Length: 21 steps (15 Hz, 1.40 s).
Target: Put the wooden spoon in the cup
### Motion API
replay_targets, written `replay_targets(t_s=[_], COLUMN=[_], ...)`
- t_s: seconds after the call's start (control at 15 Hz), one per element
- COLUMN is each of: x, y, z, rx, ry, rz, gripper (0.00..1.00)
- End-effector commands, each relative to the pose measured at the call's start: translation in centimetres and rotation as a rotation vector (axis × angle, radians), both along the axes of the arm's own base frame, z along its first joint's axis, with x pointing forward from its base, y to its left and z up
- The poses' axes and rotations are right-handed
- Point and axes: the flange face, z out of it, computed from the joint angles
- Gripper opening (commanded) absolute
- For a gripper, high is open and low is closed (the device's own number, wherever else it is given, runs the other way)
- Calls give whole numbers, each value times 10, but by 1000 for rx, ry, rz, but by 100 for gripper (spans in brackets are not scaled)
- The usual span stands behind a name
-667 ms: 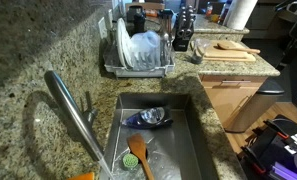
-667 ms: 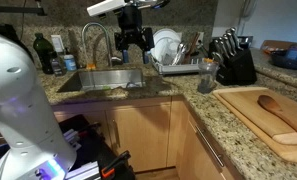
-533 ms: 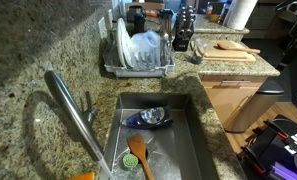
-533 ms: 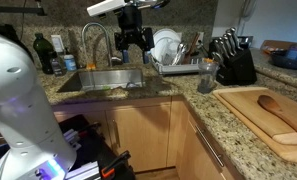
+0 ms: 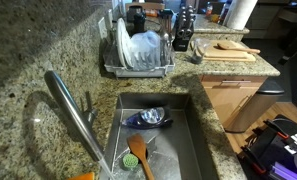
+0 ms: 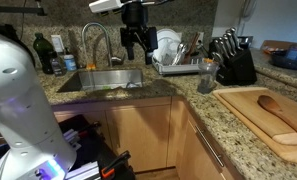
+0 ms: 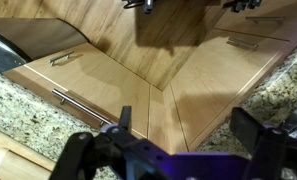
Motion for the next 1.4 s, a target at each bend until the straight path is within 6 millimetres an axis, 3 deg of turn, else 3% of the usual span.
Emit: replay_targets(t_s=[0.0, 0.27, 0.33, 0.4, 0.47, 0.6, 0.67, 0.8, 1.13, 1.27, 1.33], x=[-21, -77, -77, -67, -77, -81, -76, -63, -36, -6, 16], y=[-57, -152, -164, -142, -157, -164, -169, -219, -312, -334, -329], z=[2, 23, 25, 19, 23, 27, 25, 19, 24, 31, 30], rx=[38, 96, 126, 105, 116, 123, 99, 138, 142, 182, 267], ry=[-27, -100, -120, -97, -116, -128, -135, -176, -331, -367, -344], rz=[-188, -423, -485, -412, -455, -476, -519, -675, -949, -1060, -1086], gripper=[100, 100, 100, 100, 100, 100, 100, 100, 100, 100, 100])
